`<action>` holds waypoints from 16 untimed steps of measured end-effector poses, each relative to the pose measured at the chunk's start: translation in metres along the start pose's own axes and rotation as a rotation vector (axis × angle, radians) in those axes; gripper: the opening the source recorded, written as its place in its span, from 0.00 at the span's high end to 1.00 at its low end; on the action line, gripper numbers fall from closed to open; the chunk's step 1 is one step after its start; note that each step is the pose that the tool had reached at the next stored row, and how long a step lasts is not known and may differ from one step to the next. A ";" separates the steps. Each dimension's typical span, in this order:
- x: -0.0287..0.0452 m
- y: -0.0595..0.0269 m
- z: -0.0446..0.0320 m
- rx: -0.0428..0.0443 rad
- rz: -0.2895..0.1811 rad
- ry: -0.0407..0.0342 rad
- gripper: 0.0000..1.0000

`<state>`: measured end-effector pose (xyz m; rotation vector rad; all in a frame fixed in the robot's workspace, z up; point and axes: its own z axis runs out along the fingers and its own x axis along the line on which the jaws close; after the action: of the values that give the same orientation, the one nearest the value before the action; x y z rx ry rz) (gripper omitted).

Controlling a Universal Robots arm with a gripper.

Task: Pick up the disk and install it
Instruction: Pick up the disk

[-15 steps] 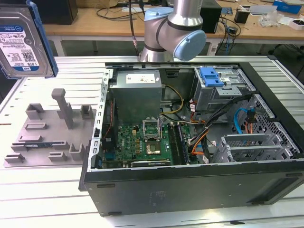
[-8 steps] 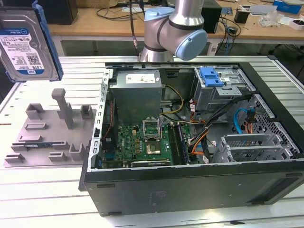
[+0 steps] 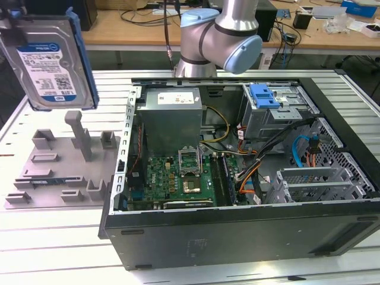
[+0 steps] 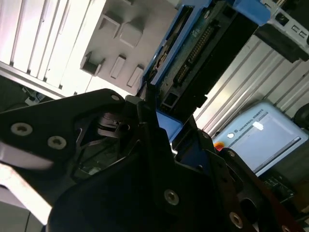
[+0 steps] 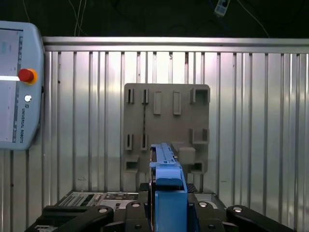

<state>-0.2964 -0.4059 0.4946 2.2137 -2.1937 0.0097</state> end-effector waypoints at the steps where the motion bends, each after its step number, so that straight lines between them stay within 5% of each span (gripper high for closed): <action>1: 0.0026 -0.0047 0.0000 0.0000 0.000 0.0001 0.64; 16: 0.0400 -0.0738 -0.0001 0.0000 0.000 0.0000 0.64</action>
<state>-0.2222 -0.4453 0.4946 2.2140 -2.1934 0.0096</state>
